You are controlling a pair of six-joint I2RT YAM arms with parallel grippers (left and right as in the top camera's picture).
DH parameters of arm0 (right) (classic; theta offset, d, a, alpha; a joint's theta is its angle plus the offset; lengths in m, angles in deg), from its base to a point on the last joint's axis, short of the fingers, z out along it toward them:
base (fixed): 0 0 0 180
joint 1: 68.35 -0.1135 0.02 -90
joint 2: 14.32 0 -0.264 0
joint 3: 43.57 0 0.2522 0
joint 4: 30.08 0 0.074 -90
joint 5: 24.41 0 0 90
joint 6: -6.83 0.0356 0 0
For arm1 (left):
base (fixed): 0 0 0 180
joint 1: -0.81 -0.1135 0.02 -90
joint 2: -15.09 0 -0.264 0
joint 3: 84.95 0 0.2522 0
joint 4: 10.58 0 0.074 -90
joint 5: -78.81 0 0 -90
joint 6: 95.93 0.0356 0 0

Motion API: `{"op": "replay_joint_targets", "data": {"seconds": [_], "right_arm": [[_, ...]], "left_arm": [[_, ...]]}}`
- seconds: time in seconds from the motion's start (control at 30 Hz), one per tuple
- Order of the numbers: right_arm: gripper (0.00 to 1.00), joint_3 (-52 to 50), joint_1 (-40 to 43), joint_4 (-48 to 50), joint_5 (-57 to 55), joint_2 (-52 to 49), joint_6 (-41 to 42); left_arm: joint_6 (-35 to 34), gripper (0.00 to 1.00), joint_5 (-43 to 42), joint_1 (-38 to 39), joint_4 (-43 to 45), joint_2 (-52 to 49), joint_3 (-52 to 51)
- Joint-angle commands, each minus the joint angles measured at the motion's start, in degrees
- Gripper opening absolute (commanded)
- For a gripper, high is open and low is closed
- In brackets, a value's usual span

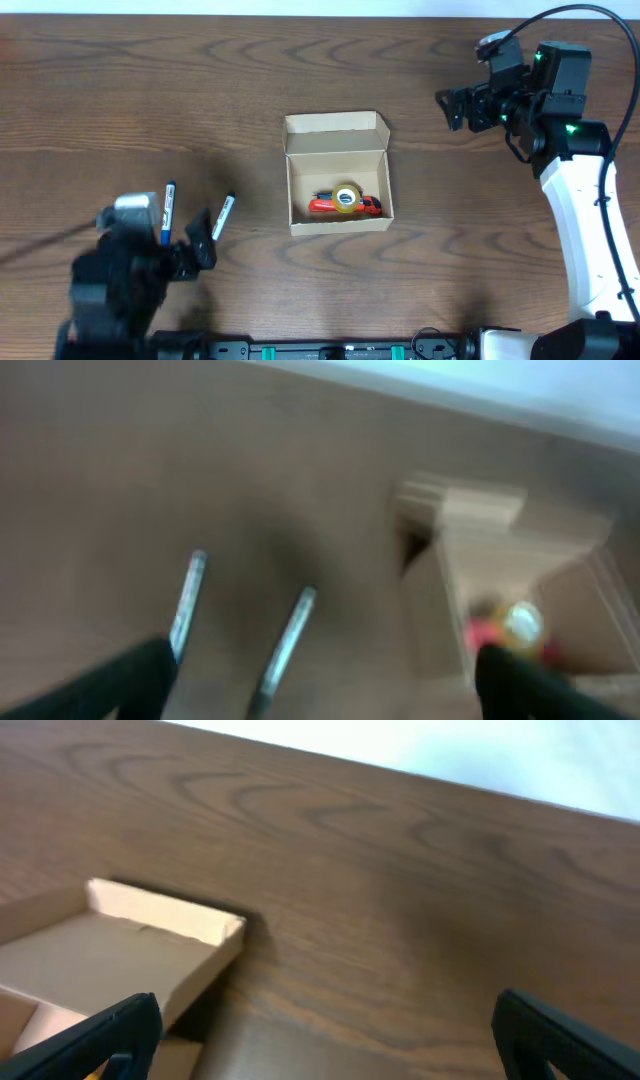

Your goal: Pack container

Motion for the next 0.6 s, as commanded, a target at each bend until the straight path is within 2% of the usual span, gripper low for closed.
{"op": "replay_joint_targets", "data": {"seconds": [0.0, 0.13, 0.23, 0.4, 0.57], "right_arm": [[0.99, 0.81, 2.10, -0.50, -7.48, 0.90, 5.09], [0.99, 0.72, 4.13, -2.82, -16.59, 0.35, 10.40], [0.99, 0.63, 5.62, -4.94, -18.27, -1.16, 11.32], [0.99, 0.57, 7.08, -8.76, -18.25, -5.07, 12.13], [0.99, 0.57, 7.06, -9.16, -18.25, -8.41, 12.13]], "left_arm": [[0.15, 0.95, 5.40, -0.35, -6.19, -14.58, 8.13], [-0.72, 0.95, 7.45, -0.35, -16.94, -31.74, 20.20], [-0.42, 0.95, 7.61, -0.35, -21.57, -40.92, 25.38], [1.25, 0.95, 5.55, -0.35, -21.55, -51.04, 26.45], [7.34, 0.95, 4.35, -0.28, -20.31, -57.99, 26.25]]}}
